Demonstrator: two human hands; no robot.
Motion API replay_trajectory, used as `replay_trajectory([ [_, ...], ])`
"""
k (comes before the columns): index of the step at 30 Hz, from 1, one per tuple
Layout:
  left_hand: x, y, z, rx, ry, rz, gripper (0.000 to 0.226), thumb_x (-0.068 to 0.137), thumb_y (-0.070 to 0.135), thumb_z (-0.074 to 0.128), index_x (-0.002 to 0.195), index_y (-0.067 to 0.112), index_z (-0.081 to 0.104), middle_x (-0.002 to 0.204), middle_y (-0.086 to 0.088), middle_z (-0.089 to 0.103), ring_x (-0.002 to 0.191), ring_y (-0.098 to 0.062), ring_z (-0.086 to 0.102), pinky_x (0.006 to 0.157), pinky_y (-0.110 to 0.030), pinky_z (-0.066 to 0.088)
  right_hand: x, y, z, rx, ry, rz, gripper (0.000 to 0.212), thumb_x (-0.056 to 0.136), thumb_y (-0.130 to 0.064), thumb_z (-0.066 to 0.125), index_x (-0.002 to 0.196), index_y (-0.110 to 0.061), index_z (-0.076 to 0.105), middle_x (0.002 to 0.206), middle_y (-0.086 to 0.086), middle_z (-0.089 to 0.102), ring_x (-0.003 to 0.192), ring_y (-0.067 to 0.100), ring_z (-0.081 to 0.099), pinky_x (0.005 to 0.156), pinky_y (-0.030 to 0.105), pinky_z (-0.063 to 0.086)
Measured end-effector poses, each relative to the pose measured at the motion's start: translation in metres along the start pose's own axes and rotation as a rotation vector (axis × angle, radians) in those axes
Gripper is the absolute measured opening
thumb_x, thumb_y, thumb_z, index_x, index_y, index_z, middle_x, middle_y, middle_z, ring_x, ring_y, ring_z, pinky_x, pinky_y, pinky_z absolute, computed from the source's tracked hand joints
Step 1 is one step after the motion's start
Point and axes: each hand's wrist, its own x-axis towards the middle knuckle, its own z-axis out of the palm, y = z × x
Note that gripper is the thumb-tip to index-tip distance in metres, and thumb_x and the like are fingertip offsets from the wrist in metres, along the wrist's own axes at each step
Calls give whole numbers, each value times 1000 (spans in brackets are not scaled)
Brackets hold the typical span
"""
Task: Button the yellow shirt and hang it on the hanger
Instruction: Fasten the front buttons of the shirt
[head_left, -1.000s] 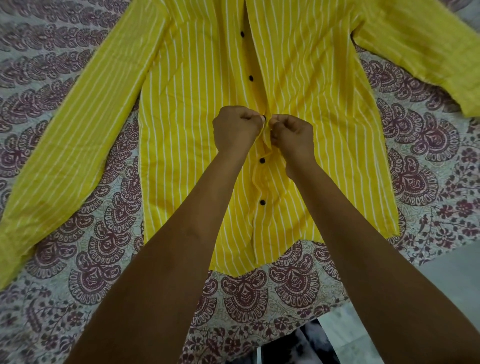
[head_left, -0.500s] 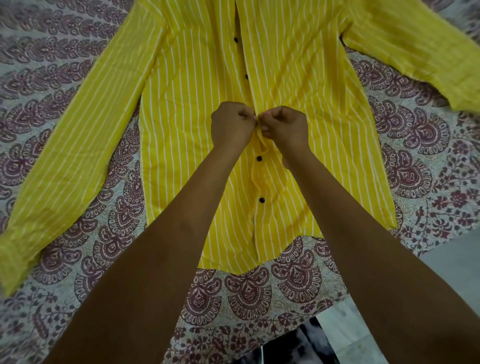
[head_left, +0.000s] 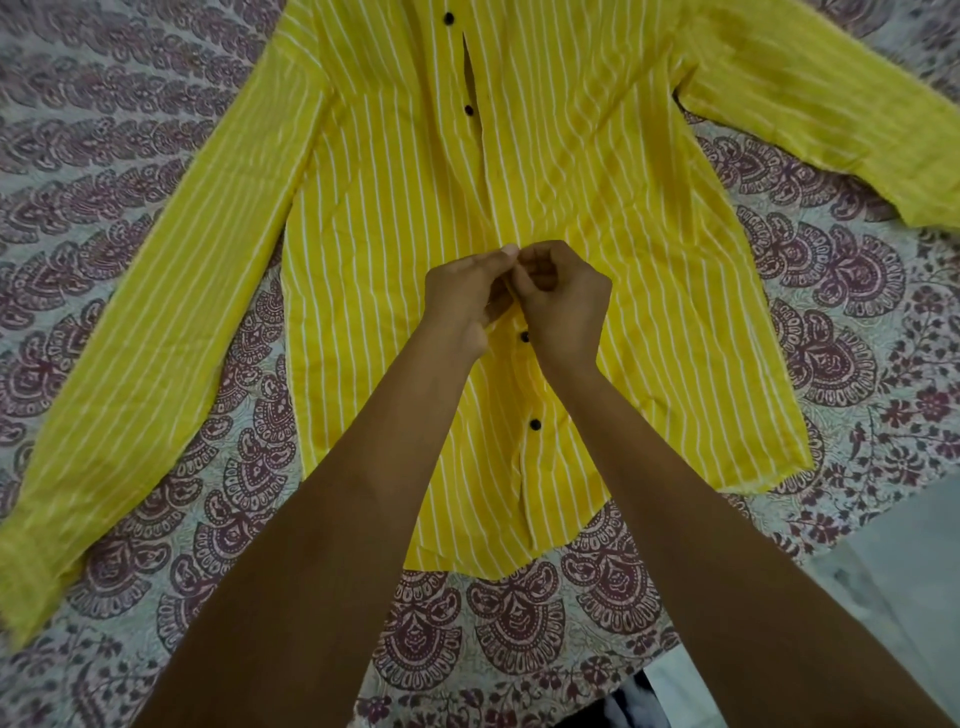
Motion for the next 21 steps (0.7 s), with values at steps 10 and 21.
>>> replay_trajectory([
  [10, -2, -1, 2, 157, 48, 116, 11, 87, 5, 60, 76, 9, 60, 77, -8, 63, 78, -20, 63, 78, -30, 54, -1, 1, -5, -12, -20, -25, 11, 80, -12, 66, 90, -6, 68, 84, 6, 72, 76, 14, 68, 71, 27, 55],
  [21, 4, 0, 1, 618, 174, 506, 12, 83, 5, 60, 81, 16, 62, 80, -3, 68, 73, -12, 64, 71, -24, 53, 10, 0, -10, -17, -92, 38, 12, 80, -17, 69, 85, -6, 68, 78, -1, 68, 65, -1, 60, 63, 9, 45],
])
